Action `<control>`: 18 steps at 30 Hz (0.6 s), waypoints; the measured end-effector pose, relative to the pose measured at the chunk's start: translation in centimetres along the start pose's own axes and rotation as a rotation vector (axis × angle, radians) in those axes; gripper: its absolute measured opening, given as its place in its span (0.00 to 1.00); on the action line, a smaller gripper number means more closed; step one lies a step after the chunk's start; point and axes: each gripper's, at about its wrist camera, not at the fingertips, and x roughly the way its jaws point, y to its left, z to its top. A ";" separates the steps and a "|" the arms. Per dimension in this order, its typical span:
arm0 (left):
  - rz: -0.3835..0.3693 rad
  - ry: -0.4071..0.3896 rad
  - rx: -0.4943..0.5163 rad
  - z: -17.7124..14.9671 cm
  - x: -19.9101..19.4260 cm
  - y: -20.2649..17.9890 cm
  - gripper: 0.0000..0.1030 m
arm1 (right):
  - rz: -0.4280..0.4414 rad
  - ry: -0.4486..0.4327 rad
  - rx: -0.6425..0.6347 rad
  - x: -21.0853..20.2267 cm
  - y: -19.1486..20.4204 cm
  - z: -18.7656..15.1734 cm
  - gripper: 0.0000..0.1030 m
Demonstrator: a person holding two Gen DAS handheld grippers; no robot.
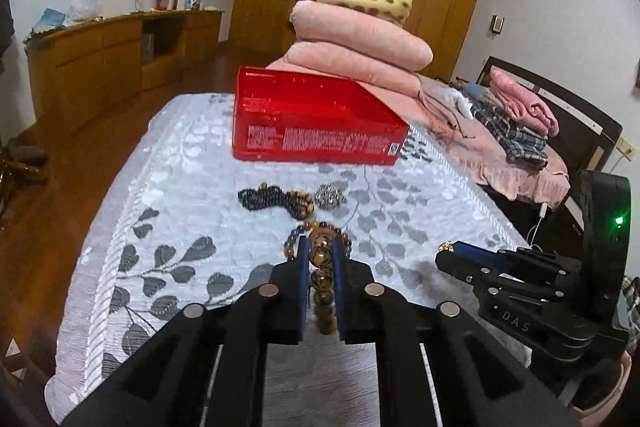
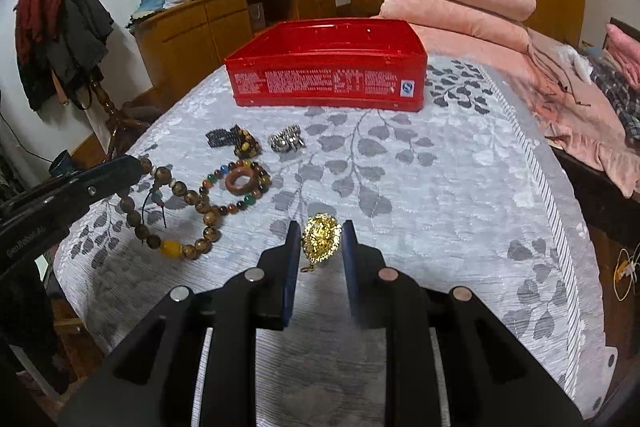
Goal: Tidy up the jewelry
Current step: 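Close the right tool on the gold pendant while the left tool grasps the wooden bead bracelet, then carry the gold pendant with the right tool while the left carries the bracelet over the red box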
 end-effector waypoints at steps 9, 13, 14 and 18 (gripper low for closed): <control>0.008 -0.042 -0.002 1.6 -0.3 0.1 0.11 | 0.015 -0.026 -0.006 -0.2 0.5 1.7 0.19; 0.015 -0.047 0.002 2.3 0.2 0.1 0.11 | 0.024 -0.029 -0.003 0.1 0.6 2.6 0.19; 0.016 -0.046 0.004 2.5 0.3 0.1 0.11 | 0.025 -0.029 -0.002 0.2 0.5 2.8 0.19; 0.026 -0.040 0.011 3.2 1.2 0.2 0.11 | 0.028 -0.031 0.006 0.5 0.4 3.8 0.19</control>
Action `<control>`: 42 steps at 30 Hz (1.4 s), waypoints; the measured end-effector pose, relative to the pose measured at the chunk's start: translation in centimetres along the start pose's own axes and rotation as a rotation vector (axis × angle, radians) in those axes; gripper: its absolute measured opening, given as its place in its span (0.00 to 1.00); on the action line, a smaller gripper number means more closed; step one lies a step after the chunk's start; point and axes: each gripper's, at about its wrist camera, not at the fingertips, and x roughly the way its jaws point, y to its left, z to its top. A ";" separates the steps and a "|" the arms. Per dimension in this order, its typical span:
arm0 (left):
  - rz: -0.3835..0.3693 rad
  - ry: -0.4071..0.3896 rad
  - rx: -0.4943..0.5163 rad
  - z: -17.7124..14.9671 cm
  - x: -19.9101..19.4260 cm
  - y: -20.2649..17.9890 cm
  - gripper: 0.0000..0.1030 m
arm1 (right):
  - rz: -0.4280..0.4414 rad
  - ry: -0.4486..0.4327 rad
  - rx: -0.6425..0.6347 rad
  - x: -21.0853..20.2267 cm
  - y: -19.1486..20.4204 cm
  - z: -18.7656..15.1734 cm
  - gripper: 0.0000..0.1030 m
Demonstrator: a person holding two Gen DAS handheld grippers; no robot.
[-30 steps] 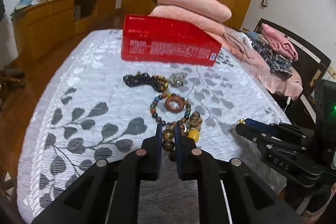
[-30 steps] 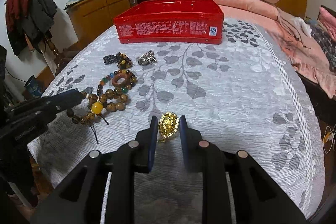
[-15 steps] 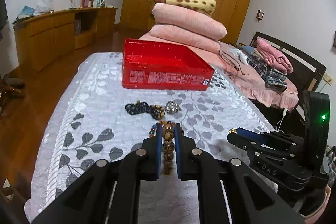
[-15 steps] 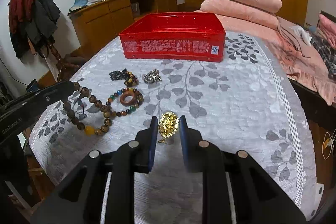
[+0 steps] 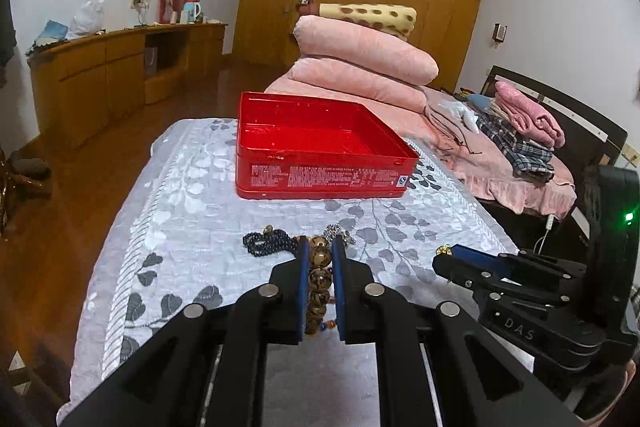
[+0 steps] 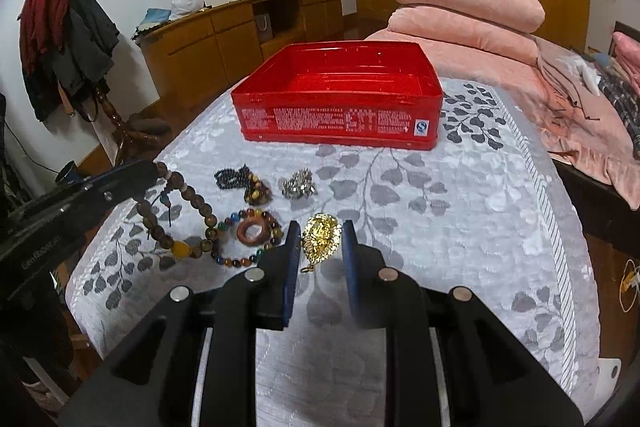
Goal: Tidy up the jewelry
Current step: 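Carry the gold pendant with the right tool while the left carries the bracelet over the red box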
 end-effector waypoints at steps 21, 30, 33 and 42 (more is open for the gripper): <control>0.009 -0.034 0.006 4.5 3.0 0.0 0.11 | -0.016 -0.051 0.019 1.2 -1.4 5.6 0.19; 0.000 -0.037 -0.005 6.7 5.0 0.0 0.11 | -0.013 -0.061 0.036 2.5 -2.2 8.0 0.19; 0.004 -0.048 -0.004 7.5 5.6 0.0 0.11 | -0.014 -0.061 0.041 3.0 -2.5 8.7 0.19; -0.010 -0.083 0.000 10.4 7.1 -0.6 0.11 | -0.011 -0.057 0.049 4.7 -3.2 10.6 0.19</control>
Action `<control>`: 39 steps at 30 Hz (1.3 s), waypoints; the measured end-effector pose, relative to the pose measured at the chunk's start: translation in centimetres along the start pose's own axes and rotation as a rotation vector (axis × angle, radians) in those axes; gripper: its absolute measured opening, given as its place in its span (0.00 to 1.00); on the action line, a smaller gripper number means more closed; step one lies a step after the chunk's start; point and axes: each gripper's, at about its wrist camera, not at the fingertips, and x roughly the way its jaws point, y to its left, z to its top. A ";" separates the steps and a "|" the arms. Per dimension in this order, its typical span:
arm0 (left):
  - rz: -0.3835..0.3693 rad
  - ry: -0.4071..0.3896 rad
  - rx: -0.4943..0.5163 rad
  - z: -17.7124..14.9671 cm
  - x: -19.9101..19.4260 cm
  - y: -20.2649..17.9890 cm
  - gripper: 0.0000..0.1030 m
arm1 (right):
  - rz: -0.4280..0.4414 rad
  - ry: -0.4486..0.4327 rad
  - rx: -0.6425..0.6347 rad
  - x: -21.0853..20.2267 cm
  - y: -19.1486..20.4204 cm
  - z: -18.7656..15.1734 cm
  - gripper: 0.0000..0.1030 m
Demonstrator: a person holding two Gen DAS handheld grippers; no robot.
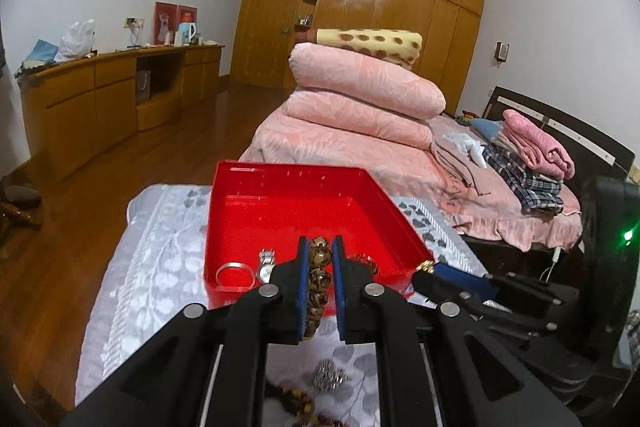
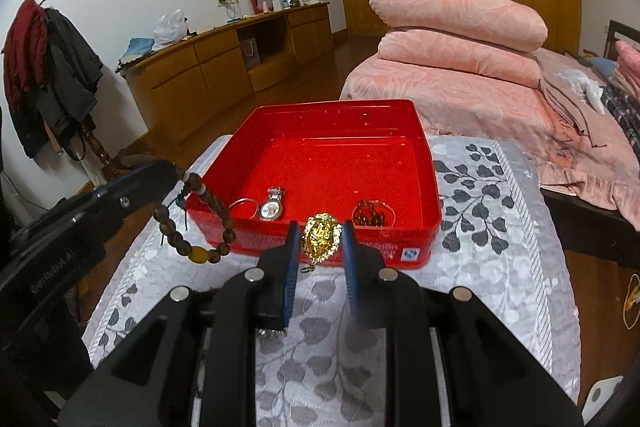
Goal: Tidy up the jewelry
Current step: 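Carry the gold pendant with the right tool while the left carries the bracelet over the red box, then open both tools to drop the pendant and bracelet into the red box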
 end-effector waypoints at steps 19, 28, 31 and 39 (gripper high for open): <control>0.027 0.024 -0.032 3.1 6.8 1.6 0.11 | -0.019 0.039 0.033 5.9 -2.1 4.5 0.19; 0.051 0.088 -0.052 2.2 9.7 2.7 0.11 | -0.043 0.077 0.047 8.4 -2.9 4.6 0.19; 0.059 0.116 -0.052 1.9 10.6 2.9 0.11 | -0.059 0.080 0.049 8.8 -3.1 4.5 0.22; 0.066 0.110 -0.054 1.6 9.9 3.2 0.44 | -0.099 0.044 0.045 7.6 -3.5 4.4 0.43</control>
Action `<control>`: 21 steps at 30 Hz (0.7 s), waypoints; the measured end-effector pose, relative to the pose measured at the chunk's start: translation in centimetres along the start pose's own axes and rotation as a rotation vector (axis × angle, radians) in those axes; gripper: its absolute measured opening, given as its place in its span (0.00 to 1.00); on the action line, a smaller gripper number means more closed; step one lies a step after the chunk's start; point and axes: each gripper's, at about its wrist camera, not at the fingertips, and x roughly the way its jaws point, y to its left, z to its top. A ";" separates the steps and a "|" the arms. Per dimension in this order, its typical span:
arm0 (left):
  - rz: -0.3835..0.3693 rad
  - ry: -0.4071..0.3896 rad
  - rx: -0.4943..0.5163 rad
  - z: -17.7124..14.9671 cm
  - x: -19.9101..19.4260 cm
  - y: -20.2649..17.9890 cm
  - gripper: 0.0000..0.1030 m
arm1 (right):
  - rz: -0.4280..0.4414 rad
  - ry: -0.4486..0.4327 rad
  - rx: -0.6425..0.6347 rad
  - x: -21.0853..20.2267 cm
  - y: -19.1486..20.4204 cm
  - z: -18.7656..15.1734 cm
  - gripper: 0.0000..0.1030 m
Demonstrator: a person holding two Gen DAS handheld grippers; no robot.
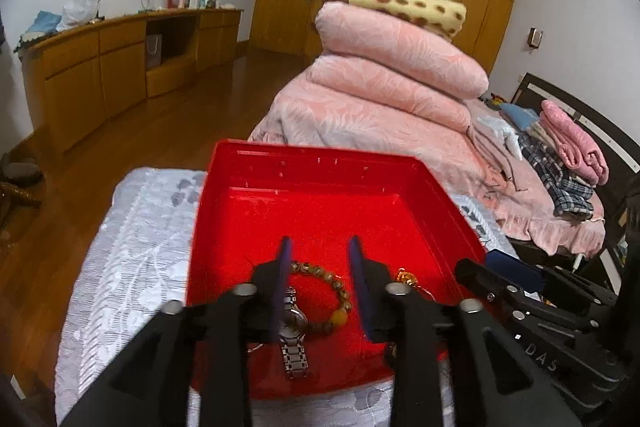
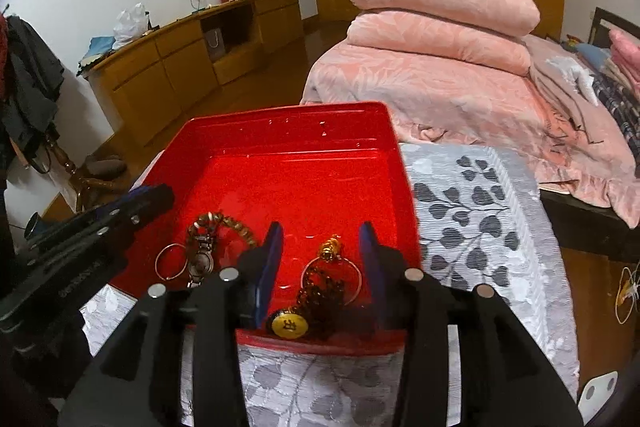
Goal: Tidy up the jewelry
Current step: 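Open both tools to drop the pendant and bracelet into the red box, then withdraw both open tools from the red box back over the remaining jewelry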
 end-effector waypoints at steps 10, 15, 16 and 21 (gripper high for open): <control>0.126 -0.185 0.066 -2.6 -9.7 1.7 0.90 | -0.043 -0.088 -0.020 -6.2 -0.5 -3.5 0.83; 0.158 -0.169 0.057 -5.7 -12.3 3.1 0.94 | -0.023 -0.083 -0.024 -8.5 0.0 -6.9 0.92; 0.162 -0.166 0.044 -6.2 -12.7 3.4 0.94 | -0.023 -0.079 -0.022 -8.7 0.2 -7.4 0.92; 0.149 -0.129 0.003 -8.7 -13.6 4.5 0.94 | -0.058 -0.028 -0.010 -9.4 0.9 -10.0 0.94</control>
